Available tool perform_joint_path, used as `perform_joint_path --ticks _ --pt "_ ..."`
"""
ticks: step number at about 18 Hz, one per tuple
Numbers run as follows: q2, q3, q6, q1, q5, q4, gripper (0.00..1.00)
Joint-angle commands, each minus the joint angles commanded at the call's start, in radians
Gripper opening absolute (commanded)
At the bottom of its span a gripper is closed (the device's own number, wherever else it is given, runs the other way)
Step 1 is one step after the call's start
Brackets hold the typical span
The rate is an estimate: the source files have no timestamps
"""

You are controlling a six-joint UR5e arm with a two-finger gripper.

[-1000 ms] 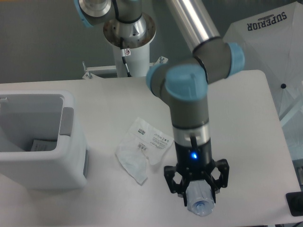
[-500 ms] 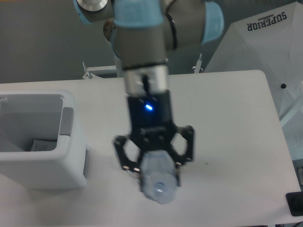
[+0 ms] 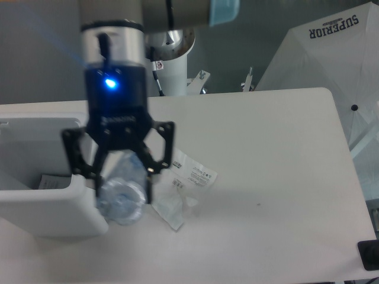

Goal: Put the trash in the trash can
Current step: 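Lift the bottle and carry it over the white trash bin, then lower the bottle into the bin and open the gripper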

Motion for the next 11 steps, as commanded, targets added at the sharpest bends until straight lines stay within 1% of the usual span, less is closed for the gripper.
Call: perform_joint_path --ticks 3,6,7,9,11 --pt "-0.003 -0.011 -0.002 -0.038 0.0 0.002 0.67" --pt "0.0 -0.014 -0.002 -0.103 -0.005 0.002 0.67" --pt "0.002 -0.028 -0.003 -0.123 -0.005 0.002 0.67" --pt "0.014 -0.052 -0.005 -0.137 -0.005 0.002 0.67" --pt "0.015 -0.054 -0.02 -0.155 -0.003 0.002 0.67"
